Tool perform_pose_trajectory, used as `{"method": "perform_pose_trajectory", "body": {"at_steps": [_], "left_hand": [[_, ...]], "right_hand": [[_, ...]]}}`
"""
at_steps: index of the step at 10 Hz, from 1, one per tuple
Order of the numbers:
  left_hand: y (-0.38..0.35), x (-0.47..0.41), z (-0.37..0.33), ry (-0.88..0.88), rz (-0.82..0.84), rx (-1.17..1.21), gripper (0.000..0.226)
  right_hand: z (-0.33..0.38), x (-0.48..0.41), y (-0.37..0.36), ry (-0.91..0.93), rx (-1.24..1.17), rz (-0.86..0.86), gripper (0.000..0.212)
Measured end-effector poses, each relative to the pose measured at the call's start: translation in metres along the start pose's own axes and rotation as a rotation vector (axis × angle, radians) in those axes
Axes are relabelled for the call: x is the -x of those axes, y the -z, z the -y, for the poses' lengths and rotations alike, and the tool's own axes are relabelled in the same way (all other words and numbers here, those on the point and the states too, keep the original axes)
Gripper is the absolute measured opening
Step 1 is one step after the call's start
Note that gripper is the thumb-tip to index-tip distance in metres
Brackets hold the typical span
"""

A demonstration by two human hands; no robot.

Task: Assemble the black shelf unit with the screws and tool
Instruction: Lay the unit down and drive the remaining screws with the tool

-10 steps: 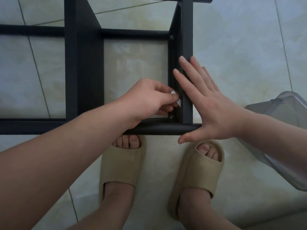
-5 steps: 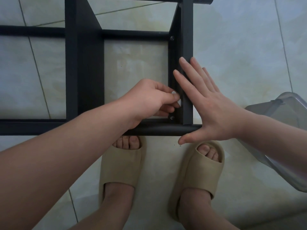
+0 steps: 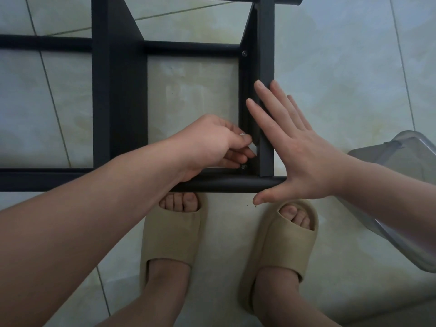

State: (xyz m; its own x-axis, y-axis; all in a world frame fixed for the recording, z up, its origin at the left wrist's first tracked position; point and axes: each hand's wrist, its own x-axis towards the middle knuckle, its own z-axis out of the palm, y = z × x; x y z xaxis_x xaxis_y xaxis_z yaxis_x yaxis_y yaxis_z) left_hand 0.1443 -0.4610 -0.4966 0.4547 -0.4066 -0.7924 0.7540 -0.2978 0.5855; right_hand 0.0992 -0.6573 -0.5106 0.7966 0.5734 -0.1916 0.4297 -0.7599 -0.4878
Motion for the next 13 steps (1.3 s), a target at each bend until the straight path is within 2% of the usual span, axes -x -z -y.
{"method": "perform_pose_trajectory", "body": {"at_steps": [13], "left_hand": [[0.018,0.005,0.007,-0.063,0.159,-0.48,0.014]], "right_hand": [[0.0,0.0,0.0,-0.004,0.001,0.007,0.133]]}}
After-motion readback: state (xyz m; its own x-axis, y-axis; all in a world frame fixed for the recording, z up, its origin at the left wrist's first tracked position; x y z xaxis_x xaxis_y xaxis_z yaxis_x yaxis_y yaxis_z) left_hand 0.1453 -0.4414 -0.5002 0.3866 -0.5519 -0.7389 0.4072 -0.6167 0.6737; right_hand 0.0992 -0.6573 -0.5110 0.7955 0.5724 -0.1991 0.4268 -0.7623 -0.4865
